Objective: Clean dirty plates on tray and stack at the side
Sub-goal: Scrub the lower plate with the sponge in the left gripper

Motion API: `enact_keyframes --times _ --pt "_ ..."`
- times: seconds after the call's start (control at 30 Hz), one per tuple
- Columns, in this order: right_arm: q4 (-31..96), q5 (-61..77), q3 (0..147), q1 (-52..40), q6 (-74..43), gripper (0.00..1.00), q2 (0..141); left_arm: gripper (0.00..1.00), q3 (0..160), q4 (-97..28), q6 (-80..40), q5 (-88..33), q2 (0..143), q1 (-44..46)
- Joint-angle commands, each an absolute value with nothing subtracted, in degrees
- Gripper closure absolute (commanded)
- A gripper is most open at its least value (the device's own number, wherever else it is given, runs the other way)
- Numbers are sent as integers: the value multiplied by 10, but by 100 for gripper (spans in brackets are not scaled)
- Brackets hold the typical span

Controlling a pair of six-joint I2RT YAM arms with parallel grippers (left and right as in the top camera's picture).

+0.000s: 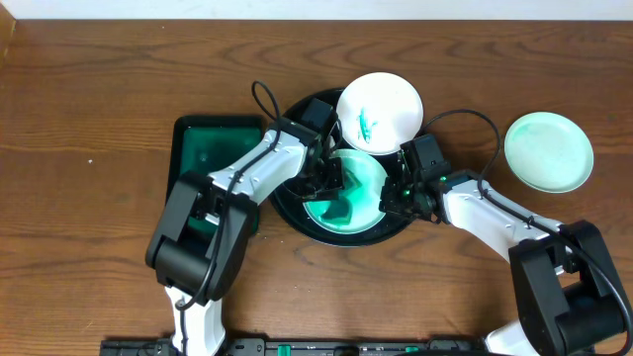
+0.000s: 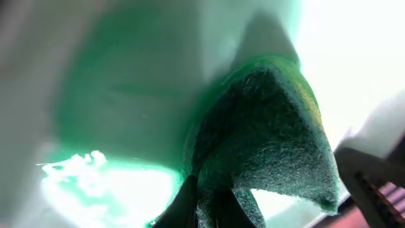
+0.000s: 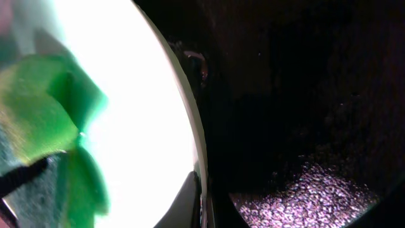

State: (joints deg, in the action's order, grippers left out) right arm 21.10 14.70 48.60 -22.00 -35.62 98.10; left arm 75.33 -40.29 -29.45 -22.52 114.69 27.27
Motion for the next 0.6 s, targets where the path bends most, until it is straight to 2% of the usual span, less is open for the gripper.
enact_keyframes --times 0.0,0.17,0.33,0.4,0.57 --pt "219 110 479 -218 -351 99 1001 93 718 -418 -341 95 1195 239" --pt "219 110 479 -218 -351 99 1001 93 726 -418 -361 168 1184 239" --pt "219 110 479 -218 -351 99 1001 93 746 -419 -360 174 1175 239" --pt "219 110 479 -218 -351 99 1001 93 753 -410 -335 135 1175 240" --pt "216 110 479 -218 -350 99 1001 93 753 -359 -251 -111 1176 241"
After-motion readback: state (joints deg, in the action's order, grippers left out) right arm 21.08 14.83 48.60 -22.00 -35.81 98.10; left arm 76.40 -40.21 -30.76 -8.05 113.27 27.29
